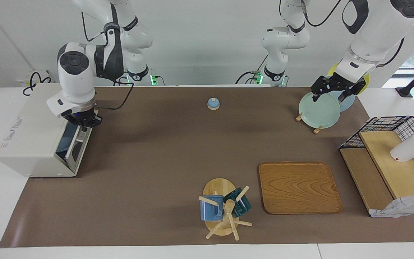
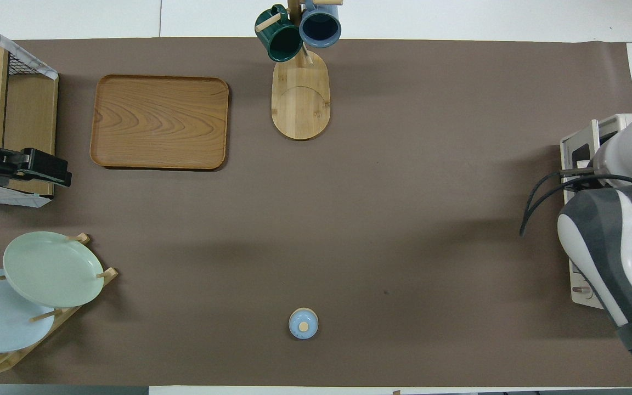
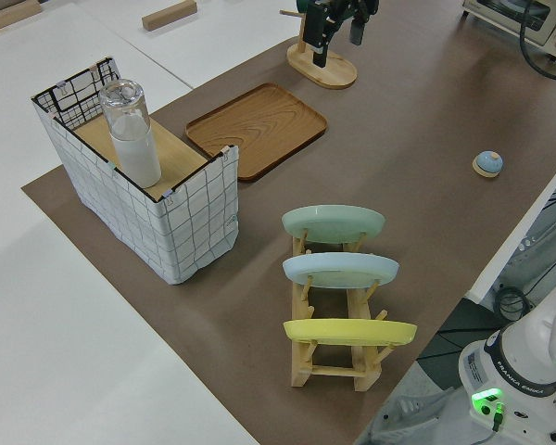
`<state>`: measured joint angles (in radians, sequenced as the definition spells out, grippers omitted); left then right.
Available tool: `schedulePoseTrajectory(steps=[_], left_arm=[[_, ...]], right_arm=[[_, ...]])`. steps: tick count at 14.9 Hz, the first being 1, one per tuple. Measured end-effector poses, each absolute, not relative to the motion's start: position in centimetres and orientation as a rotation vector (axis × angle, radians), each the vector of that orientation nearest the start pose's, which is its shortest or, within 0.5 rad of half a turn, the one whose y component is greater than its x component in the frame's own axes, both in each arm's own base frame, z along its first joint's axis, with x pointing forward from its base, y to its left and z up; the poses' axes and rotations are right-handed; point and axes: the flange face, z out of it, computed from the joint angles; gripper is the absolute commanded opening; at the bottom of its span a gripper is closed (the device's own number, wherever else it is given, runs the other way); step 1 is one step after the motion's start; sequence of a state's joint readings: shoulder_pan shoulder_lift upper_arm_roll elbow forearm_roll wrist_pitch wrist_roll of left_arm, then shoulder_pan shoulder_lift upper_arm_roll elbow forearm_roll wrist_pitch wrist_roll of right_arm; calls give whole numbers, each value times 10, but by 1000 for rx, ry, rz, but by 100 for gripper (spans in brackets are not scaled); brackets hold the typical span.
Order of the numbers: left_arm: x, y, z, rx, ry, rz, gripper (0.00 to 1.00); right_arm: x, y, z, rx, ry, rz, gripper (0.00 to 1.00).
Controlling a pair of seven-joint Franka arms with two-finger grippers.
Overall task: Put eggplant into oven
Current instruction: 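Push the oven door closed with the right gripper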
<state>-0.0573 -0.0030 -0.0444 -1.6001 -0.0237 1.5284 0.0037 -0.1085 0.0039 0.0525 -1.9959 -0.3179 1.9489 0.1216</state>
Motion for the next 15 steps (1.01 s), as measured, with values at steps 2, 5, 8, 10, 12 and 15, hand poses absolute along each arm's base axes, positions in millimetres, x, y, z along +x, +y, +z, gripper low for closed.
schedulePoseTrajectory(steps=[2,5,8,10,12,15], left_arm=[[545,-58,609,-3155,167,110,100],[545,-58,609,-3155,167,110,100],[545,-58,609,-3155,167,110,100],[545,-58,609,-3155,167,110,100],[545,-58,609,-3155,167,110,100],[545,-58,609,-3155,167,110,100]], right_arm=[[549,-66,462,-3381,110,74,0],[551,-75,468,-3324,153,119,5],[554,-72,479,-3295,161,110,14],[557,-64,486,-3270,156,81,32],[560,-53,495,-3212,169,48,84],[559,-45,508,-3172,177,10,100]])
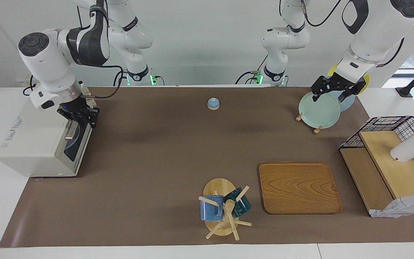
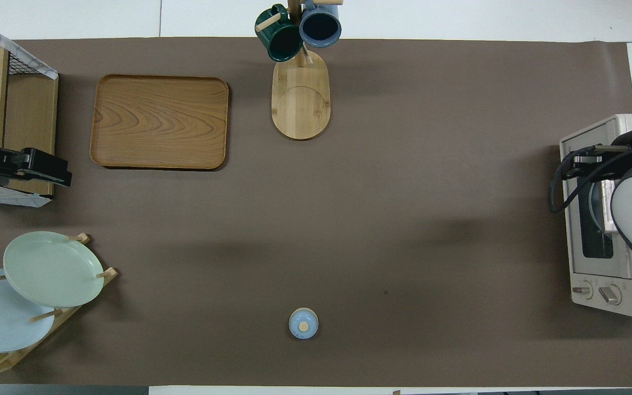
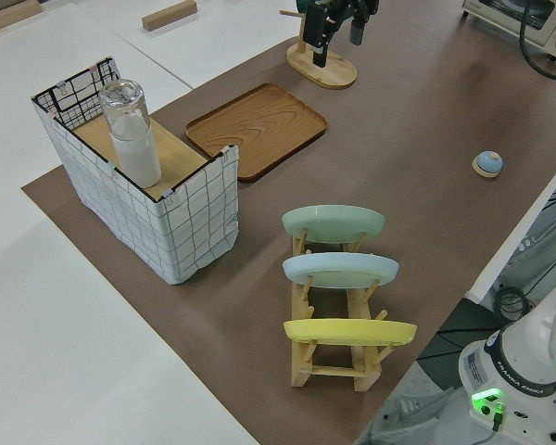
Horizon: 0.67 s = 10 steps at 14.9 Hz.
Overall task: Put eggplant into oven
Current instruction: 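Push the oven door closed with the right gripper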
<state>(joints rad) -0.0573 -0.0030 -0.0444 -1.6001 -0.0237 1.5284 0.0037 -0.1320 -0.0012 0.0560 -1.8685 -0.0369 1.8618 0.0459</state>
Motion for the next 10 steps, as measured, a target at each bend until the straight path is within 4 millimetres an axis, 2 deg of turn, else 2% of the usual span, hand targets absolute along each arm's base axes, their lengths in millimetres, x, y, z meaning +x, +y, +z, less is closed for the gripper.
schedulePoseTrajectory(steps=[3,5,7,10], left_arm=[[545,-58,609,-3155,167,110,100],[545,-58,609,-3155,167,110,100],[545,-58,609,-3155,167,110,100],[545,-58,609,-3155,167,110,100]], right_arm=[[557,-32,519,-3171,144,-17,100],[558,-31,527,-3171,141,-43,100],[556,-36,549,-3155,165,-23,100],[544,-50,593,-3134,218,30,100]])
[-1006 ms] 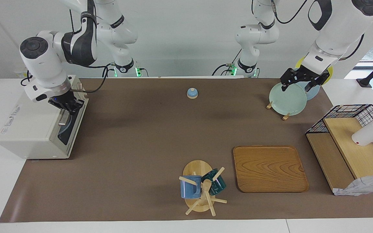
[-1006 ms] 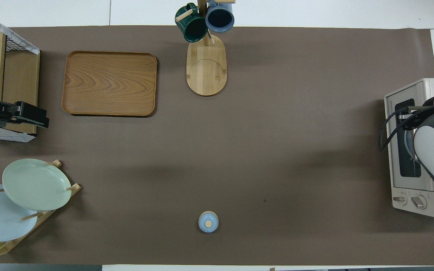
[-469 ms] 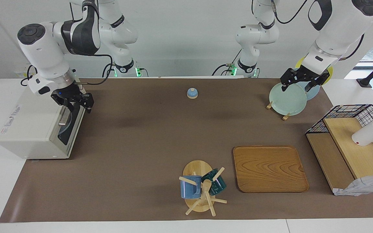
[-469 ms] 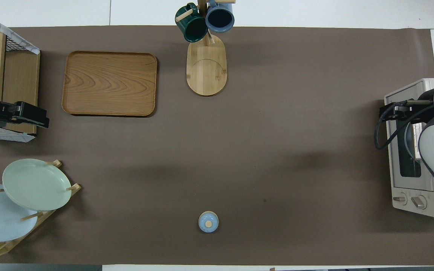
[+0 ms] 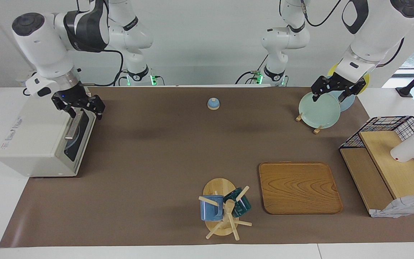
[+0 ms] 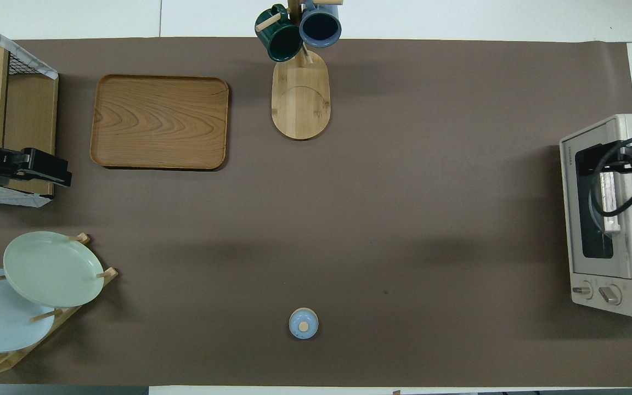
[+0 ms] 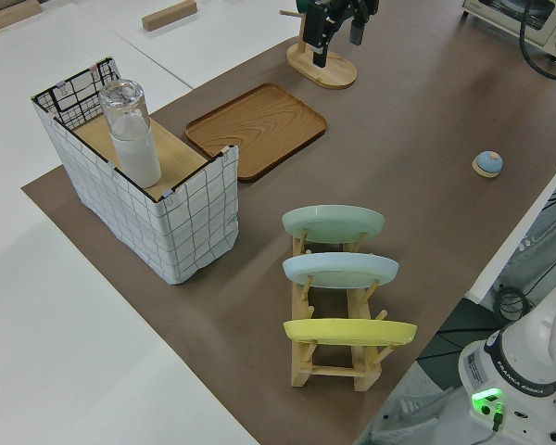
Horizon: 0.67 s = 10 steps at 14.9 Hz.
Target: Put eggplant into oven
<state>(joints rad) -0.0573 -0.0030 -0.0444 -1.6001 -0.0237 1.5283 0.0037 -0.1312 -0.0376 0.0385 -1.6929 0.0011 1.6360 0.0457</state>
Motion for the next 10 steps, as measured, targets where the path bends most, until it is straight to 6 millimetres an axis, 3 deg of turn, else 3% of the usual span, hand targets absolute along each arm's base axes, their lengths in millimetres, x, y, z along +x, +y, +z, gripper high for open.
schedulePoseTrajectory(steps=[3,5,10], left_arm=[[545,-58,609,-3155,167,110,100],[545,-58,609,-3155,167,110,100],[545,-58,609,-3155,167,110,100]], right_arm=[[525,-64,623,-3128,264,53,100],[523,-73,633,-3128,258,44,100],[527,-84,624,-3129,205,71,100]])
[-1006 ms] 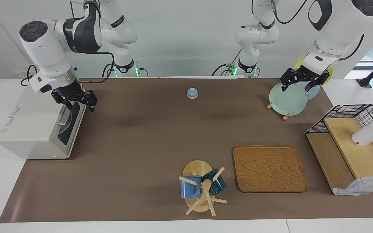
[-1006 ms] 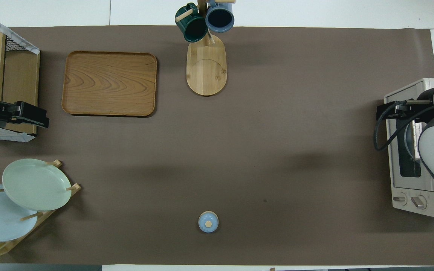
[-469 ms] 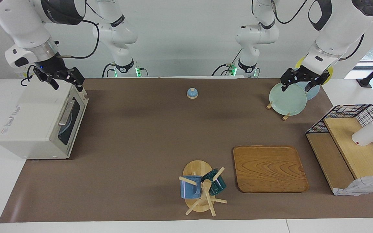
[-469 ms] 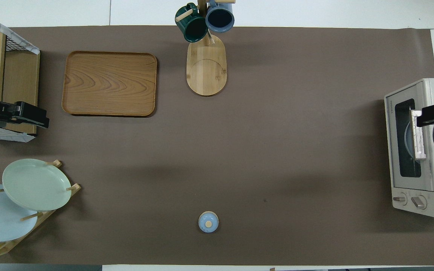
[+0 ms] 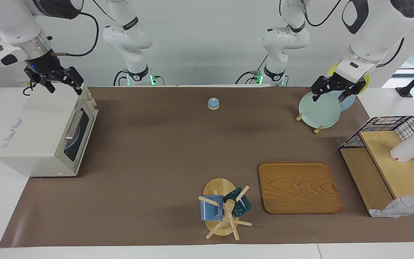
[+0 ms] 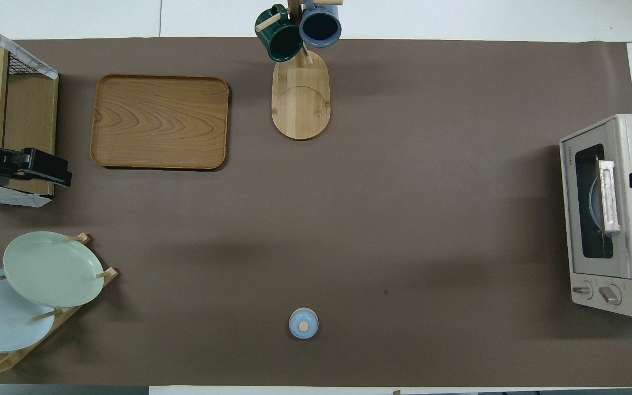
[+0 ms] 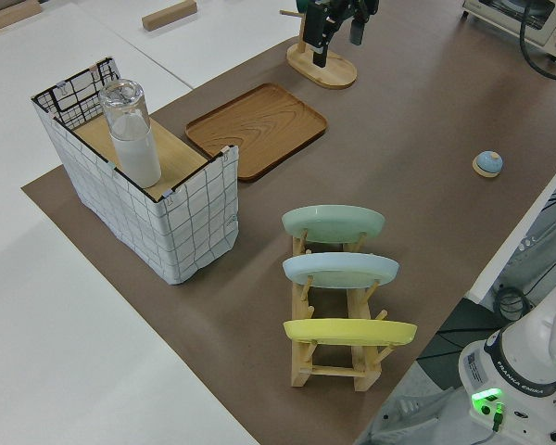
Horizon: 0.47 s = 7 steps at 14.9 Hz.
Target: Put eggplant into oven
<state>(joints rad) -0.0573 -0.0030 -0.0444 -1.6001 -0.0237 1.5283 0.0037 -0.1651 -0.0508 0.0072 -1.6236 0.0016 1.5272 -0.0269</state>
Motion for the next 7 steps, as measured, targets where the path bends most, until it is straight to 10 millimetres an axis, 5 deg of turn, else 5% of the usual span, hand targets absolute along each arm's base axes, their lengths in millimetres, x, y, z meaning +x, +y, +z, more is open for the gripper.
schedulePoseTrajectory(steps=[7], left_arm=[[545,-58,609,-3155,167,110,100]], right_arm=[[529,-76,620,-3130,180,83,100]])
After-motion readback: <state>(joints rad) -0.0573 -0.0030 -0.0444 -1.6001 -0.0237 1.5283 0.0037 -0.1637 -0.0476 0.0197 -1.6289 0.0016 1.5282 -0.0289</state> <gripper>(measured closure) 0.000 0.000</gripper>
